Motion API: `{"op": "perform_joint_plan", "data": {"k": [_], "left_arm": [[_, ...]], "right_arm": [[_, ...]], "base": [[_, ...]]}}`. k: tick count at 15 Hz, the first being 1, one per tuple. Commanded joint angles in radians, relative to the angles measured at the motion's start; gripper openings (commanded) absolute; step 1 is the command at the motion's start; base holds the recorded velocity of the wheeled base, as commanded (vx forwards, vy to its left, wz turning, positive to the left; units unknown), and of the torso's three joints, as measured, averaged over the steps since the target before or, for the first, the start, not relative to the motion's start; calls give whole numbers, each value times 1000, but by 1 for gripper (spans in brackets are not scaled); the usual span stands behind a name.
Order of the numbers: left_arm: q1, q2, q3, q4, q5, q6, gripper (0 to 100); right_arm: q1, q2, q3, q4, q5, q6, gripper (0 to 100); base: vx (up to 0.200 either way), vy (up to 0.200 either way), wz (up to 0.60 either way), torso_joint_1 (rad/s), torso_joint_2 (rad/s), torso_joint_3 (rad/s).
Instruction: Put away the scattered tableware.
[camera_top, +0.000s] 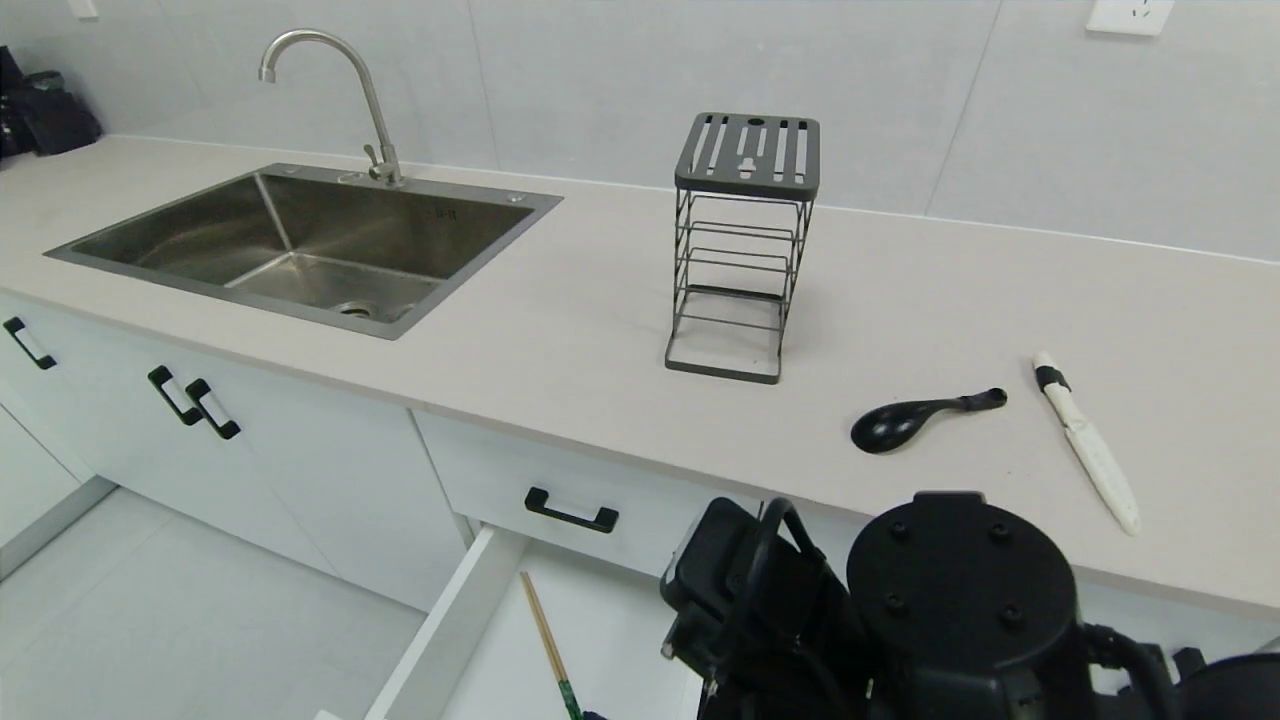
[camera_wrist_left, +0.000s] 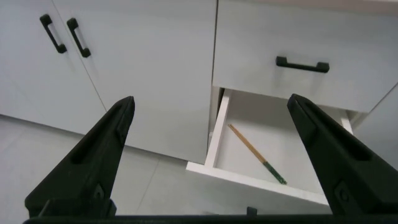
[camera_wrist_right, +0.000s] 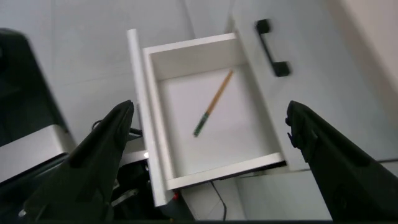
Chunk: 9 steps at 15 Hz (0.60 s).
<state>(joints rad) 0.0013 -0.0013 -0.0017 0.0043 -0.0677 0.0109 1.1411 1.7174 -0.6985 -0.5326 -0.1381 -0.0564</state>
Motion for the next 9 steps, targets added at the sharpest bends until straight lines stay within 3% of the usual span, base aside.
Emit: {"op": "perform_joint_plan", "data": {"k": [1, 9], "left_arm": [[0, 1, 0, 0, 0, 0, 100], [0, 1, 0, 0, 0, 0, 100]], "right_arm": [[-3, 2, 1, -1, 0, 1, 100], [-40, 1, 7, -1, 5, 4, 100]], "base": [[0, 0, 0, 300, -496, -251], [0, 0, 0, 273, -510, -243]]}}
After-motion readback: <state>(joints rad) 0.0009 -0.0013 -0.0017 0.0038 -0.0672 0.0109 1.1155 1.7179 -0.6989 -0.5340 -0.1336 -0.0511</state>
